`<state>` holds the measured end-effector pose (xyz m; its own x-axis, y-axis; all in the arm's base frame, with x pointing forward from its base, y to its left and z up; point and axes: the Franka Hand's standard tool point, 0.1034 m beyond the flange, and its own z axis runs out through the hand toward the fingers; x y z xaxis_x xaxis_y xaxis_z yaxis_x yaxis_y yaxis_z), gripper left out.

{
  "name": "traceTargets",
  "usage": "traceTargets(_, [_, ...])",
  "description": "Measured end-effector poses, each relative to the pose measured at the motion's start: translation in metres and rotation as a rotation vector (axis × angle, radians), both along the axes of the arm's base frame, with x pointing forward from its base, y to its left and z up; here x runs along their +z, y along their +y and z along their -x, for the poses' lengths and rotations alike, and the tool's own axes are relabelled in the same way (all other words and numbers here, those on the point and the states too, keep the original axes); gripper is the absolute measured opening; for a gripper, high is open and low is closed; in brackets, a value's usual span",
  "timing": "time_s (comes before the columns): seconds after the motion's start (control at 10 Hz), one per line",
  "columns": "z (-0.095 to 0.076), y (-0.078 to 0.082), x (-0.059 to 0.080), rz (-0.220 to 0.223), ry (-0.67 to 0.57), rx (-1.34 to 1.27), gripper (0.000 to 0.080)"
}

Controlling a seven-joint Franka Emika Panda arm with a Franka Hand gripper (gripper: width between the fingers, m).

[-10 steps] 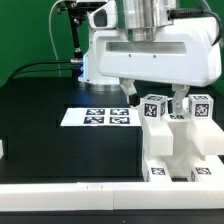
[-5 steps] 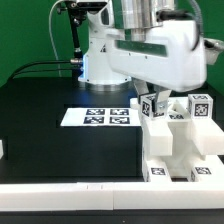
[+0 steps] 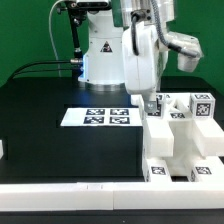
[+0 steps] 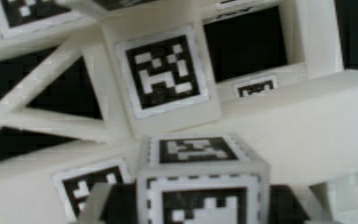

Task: Assemble chair

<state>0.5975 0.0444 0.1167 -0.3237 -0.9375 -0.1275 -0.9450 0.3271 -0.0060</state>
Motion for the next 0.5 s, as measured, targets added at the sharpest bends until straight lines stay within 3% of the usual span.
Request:
traceTargets(0.2, [-0.0008, 0.0001, 0.0011, -0.012, 0.015, -0.155, 0.0281])
traceTargets(0.4, [-0.0001, 0.0003, -0.0004, -0.010, 0.013, -0.118, 0.0281])
traceTargets(0.5, [0.0001, 0.0005, -0.0010, -0.009, 0.014, -0.116, 0.0388])
